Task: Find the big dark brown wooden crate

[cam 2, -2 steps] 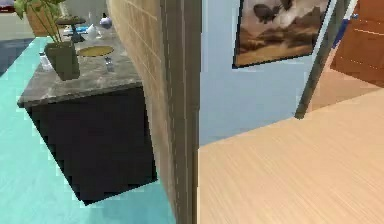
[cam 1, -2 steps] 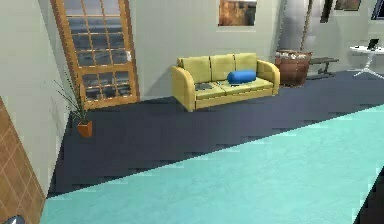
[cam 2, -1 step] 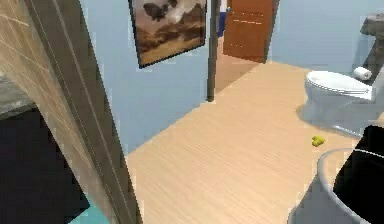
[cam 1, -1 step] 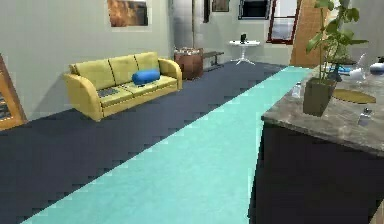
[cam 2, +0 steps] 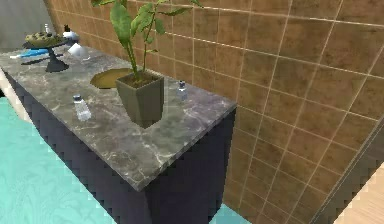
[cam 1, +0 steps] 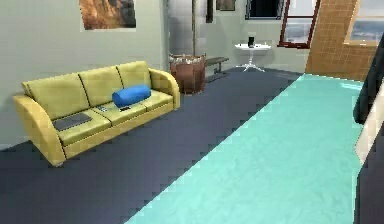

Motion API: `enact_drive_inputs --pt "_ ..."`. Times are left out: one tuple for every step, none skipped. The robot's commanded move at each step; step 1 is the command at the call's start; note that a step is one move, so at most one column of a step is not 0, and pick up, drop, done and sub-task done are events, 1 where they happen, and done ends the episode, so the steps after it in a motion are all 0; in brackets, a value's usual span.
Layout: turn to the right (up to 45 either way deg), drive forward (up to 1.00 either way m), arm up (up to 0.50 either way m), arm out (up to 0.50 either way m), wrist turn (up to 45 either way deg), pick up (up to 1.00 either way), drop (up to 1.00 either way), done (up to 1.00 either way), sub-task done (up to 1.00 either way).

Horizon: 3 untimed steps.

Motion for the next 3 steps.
enact_drive_inputs --pt "15.0 0.00 0.00 0.00 0.0 0.00 0.00 0.00 0.00" --pt "0.0 0.20 0.00 0.00 0.0 0.00 0.00 0.00 0.00" --pt "21.0 0.00 0.00 0.00 0.0 0.00 0.00 0.00 0.00"
